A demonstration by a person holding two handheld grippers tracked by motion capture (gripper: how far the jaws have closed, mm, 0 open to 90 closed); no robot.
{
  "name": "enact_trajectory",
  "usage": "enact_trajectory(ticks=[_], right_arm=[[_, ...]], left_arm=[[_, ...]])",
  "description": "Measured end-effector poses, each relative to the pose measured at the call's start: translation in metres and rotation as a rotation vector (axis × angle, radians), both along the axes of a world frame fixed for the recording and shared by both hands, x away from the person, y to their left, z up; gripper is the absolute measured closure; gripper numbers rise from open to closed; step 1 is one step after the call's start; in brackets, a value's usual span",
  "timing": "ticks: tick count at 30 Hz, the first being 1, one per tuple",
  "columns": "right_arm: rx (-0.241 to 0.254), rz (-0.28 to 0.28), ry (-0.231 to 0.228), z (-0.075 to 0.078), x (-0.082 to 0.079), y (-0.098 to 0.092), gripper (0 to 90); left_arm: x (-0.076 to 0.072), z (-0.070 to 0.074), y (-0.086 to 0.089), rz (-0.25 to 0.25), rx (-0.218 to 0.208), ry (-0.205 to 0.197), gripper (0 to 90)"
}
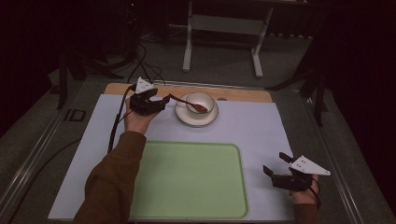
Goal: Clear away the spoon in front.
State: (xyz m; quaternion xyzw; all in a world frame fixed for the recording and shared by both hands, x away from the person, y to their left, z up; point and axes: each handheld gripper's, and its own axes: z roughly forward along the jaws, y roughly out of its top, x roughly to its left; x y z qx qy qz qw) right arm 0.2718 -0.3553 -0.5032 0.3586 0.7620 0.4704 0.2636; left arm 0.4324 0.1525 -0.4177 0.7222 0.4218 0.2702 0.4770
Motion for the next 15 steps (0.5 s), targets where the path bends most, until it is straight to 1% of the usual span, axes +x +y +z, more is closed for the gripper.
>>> enact_trajectory(ticks=[4, 7, 8, 11, 14, 15], right_arm=[[0.006, 0.0, -0.001, 0.0, 0.0, 0.0, 14.2], [0.011, 0.0, 0.0, 0.0, 0.0, 0.0, 14.2], [0.01, 0.001, -0.001, 0.0, 0.0, 0.0, 14.1], [0.011, 0.0, 0.0, 0.0, 0.0, 0.0, 14.2], [0.014, -0.003, -0.001, 0.001, 0.0, 0.0, 14.2], [0.014, -0.003, -0.001, 0.001, 0.0, -0.001, 14.2]], left_arm=[[0.005, -0.002, -0.006, 0.01, 0.015, -0.016, 39.6], [0.007, -0.003, -0.007, 0.012, 0.016, -0.014, 39.7], [0.014, -0.006, -0.01, 0.016, 0.009, -0.003, 39.7], [0.018, -0.009, -0.012, 0.019, 0.015, 0.005, 39.7], [0.027, -0.013, -0.015, 0.026, 0.029, 0.021, 39.5], [0.032, -0.015, -0.017, 0.031, 0.029, 0.03, 39.5]])
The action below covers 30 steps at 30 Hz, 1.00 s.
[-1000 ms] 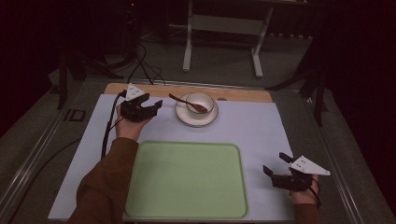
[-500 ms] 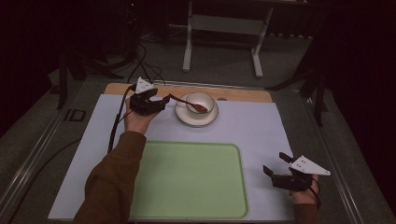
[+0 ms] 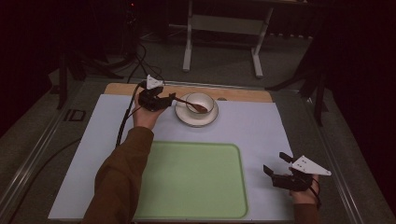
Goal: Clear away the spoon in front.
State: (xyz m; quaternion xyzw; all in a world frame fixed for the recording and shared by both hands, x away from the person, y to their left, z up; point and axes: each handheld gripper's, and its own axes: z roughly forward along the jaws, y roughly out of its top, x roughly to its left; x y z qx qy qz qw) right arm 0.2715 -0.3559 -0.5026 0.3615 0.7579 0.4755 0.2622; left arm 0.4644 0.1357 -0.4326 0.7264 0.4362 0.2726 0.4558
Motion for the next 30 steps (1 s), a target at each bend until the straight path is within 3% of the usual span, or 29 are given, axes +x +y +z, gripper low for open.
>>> enact_trajectory(ticks=[7, 15, 22, 25, 30], right_arm=[[-0.02, 0.002, -0.002, -0.001, 0.0, 0.001, 14.2], [-0.031, 0.001, 0.002, -0.001, 0.001, 0.002, 14.1], [-0.028, 0.001, 0.001, -0.001, 0.001, 0.001, 14.2], [-0.027, 0.004, 0.001, -0.001, 0.001, 0.001, 14.2], [-0.028, 0.002, 0.001, -0.001, 0.001, 0.001, 14.2]], left_arm=[[0.015, -0.011, 0.003, 0.034, -0.013, 0.037, 39.3], [0.028, -0.022, -0.006, 0.024, 0.005, 0.086, 44.4], [0.033, -0.032, -0.01, 0.018, -0.015, 0.139, 53.5], [0.034, -0.035, -0.008, 0.013, -0.046, 0.168, 61.4], [0.032, -0.034, -0.01, -0.015, -0.046, 0.156, 66.3]])
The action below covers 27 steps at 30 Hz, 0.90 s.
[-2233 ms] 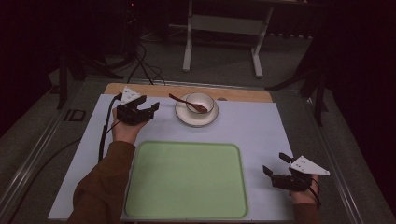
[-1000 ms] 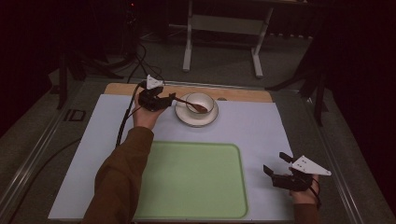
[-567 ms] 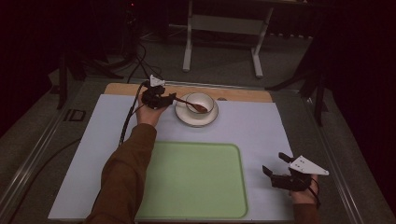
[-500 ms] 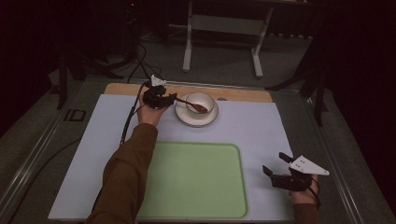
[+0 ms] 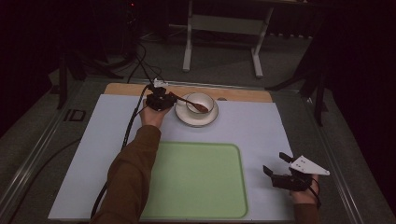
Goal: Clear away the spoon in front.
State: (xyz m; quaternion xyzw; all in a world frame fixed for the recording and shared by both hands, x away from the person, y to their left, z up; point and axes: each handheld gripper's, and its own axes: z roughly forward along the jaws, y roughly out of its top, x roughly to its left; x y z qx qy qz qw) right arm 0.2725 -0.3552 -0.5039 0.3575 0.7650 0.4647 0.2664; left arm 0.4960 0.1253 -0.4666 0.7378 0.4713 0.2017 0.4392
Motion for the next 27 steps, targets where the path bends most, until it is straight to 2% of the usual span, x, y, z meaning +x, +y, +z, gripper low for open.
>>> enact_trajectory(ticks=[1, 5, 10, 11, 14, 20, 23, 27], right_arm=[[-0.001, 0.0, 0.001, 0.0, 0.0, 0.0, 14.2], [-0.001, 0.001, -0.001, 0.0, 0.0, 0.0, 14.2], [-0.001, 0.001, 0.001, 0.0, 0.0, 0.0, 14.2], [-0.002, 0.001, 0.001, 0.0, 0.0, -0.001, 14.2], [-0.003, 0.002, 0.001, 0.0, 0.0, -0.001, 14.2], [-0.004, 0.0, 0.001, 0.0, 0.0, -0.001, 14.2], [-0.005, 0.0, 0.001, 0.0, 0.0, -0.001, 14.2], [-0.006, 0.0, 0.0, 0.0, 0.0, 0.0, 14.2]], left_arm=[[0.0, 0.0, 0.0, 0.0, -0.005, -0.004, 65.4], [0.004, 0.0, 0.002, 0.026, -0.04, -0.012, 51.9], [0.009, -0.003, 0.006, 0.035, -0.08, 0.003, 50.2], [0.011, -0.004, 0.008, 0.032, -0.107, 0.01, 50.6], [0.014, -0.003, 0.01, 0.03, -0.139, 0.01, 51.5], [0.013, 0.003, 0.006, 0.0, -0.114, 0.002, 61.4], [0.011, 0.003, 0.006, -0.012, -0.093, 0.013, 65.1], [0.005, 0.003, 0.008, -0.042, -0.091, 0.024, 69.9]])
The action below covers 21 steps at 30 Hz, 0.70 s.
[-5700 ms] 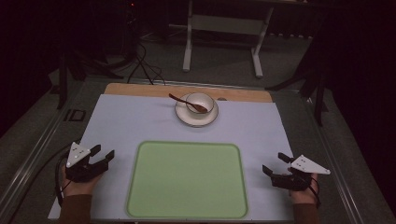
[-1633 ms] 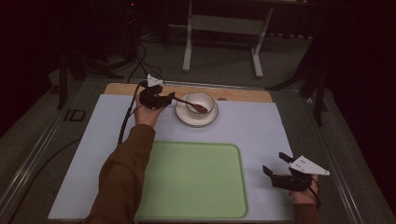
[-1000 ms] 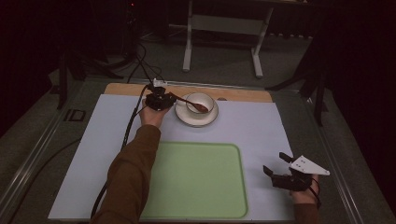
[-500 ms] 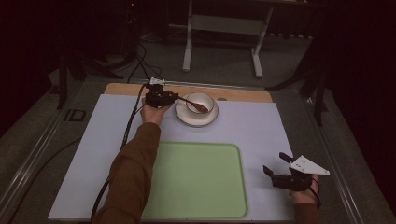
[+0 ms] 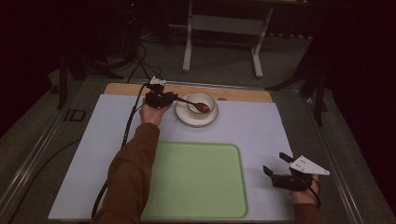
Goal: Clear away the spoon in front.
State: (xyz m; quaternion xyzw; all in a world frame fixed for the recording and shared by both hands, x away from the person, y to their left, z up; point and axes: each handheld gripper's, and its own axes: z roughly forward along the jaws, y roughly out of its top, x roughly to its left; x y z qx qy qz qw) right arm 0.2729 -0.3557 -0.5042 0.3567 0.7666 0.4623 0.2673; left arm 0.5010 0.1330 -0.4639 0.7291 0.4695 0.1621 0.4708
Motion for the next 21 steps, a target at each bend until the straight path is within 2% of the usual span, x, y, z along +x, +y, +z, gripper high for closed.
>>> enact_trajectory(ticks=[6, 11, 12, 14, 18, 21], right_arm=[[-0.004, -0.002, 0.002, 0.0, 0.0, 0.001, 14.2], [-0.005, -0.003, 0.005, 0.0, 0.0, 0.001, 14.2], [-0.005, -0.003, 0.005, 0.0, 0.0, 0.001, 14.2], [-0.006, -0.003, 0.005, 0.0, 0.0, 0.001, 14.2], [-0.006, -0.005, 0.005, 0.0, 0.0, 0.001, 14.2], [-0.007, -0.005, 0.005, 0.0, 0.0, 0.001, 14.2]], left_arm=[[-0.013, 0.003, -0.001, -0.062, 0.009, -0.018, 76.2], [-0.022, 0.007, -0.005, -0.091, 0.034, -0.043, 82.0], [-0.028, 0.011, -0.008, -0.101, 0.07, -0.063, 82.9], [-0.032, 0.014, -0.012, -0.097, 0.115, -0.077, 83.2], [-0.038, 0.017, -0.015, -0.119, 0.195, -0.065, 83.7], [-0.043, 0.019, -0.013, -0.109, 0.221, -0.068, 83.8]])
